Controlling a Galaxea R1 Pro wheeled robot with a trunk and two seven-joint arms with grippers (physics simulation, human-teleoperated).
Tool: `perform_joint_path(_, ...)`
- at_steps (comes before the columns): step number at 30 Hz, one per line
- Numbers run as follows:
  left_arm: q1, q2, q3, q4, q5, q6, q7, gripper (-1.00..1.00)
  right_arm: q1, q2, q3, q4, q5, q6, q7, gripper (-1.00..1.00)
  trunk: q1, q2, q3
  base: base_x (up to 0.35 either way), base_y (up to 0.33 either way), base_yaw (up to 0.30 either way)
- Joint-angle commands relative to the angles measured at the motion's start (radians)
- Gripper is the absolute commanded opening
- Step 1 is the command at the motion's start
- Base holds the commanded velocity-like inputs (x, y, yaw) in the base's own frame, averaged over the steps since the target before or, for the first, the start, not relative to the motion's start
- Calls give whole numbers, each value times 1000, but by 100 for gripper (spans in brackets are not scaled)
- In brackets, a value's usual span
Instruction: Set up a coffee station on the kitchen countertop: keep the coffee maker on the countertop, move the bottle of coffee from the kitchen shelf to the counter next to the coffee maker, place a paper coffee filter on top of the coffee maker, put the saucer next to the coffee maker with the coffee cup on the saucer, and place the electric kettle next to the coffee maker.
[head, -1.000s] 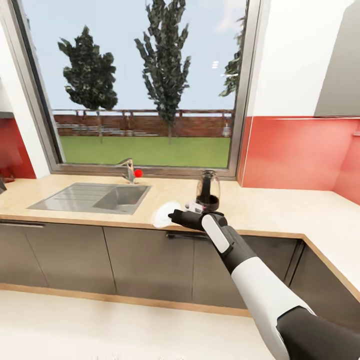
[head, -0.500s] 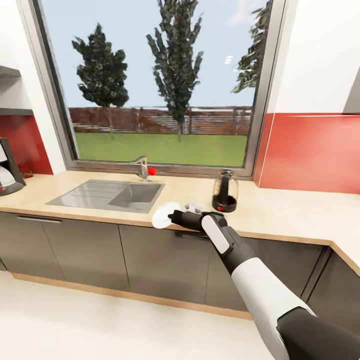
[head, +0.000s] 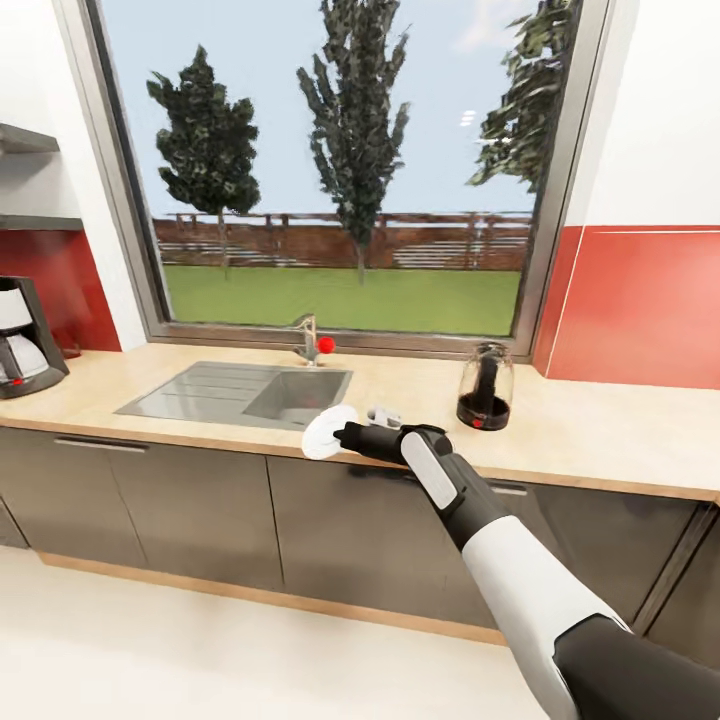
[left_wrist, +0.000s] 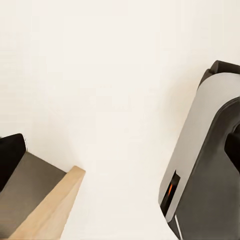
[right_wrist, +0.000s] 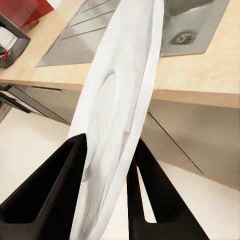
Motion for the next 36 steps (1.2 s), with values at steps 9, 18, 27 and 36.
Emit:
perform_joint_path(9, 0, 1, -9, -3, 7, 3, 3, 100, -1, 0, 0, 0, -2, 3, -1, -100, 0, -1, -1, -12, 235, 0)
perform_joint_path(18, 0, 0, -10, -3, 6, 1, 2, 100, -1, 0, 0, 0, -2, 3, -1, -100, 0, -1, -1, -2, 14, 77)
perform_joint_path(27, 0, 1, -9, -3, 6, 3, 1, 100, -1, 0, 2, 0, -2, 3, -1, -100, -31, 55, 24, 0, 0, 266)
perform_joint_path(36, 0, 0, -9, -3, 6, 5, 1, 100, -1, 0, 3, -2, -2, 5, 0, -100, -65, 118, 52, 0, 0, 276)
